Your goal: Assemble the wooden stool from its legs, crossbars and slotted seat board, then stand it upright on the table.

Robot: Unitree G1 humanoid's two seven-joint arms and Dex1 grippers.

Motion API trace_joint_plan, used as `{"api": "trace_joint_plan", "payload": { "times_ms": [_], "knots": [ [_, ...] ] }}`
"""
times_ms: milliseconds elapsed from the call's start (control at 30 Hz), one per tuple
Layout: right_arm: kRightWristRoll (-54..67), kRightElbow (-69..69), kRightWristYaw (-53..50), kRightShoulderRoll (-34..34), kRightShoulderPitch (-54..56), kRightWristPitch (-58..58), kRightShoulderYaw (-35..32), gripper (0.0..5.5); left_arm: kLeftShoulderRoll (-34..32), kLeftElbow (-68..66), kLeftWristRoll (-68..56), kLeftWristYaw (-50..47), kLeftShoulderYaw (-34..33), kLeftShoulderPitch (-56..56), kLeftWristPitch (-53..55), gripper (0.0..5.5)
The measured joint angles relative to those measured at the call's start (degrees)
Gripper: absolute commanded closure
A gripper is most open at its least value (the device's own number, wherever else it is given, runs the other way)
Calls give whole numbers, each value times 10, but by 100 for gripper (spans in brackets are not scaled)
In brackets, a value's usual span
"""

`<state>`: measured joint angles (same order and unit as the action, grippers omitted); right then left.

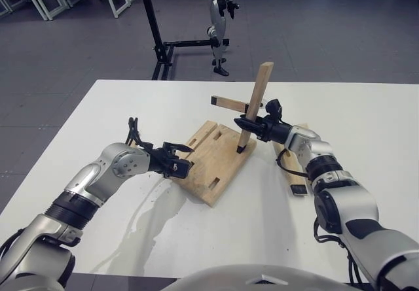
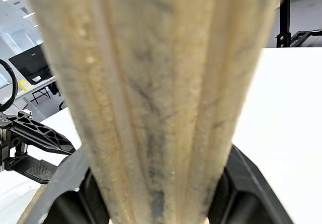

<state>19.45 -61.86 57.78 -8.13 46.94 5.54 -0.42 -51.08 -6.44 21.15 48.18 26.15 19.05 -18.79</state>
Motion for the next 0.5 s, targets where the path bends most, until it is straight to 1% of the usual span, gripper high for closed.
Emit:
{"api": "trace_joint_plan", "payload": {
  "times_ms": [133,233,300,400,500],
  "knots": [
    [-65,11,3,0,-6,-122,56,348,7,-2,4,-1,-2,2,2,243],
    [-80,61,5,-8,-44,-164,72,348,13,10,5,-2,-11,-10,16,243],
    [-79,109,3,-21,-96,-167,73,348,17,22,5,-5,-16,-19,30,243],
    [-67,141,-3,-23,-124,-165,71,348,23,33,5,-12,-23,-26,40,243],
    [-61,142,-9,-23,-127,-167,72,348,24,39,5,-13,-25,-27,48,243]
  ]
}}
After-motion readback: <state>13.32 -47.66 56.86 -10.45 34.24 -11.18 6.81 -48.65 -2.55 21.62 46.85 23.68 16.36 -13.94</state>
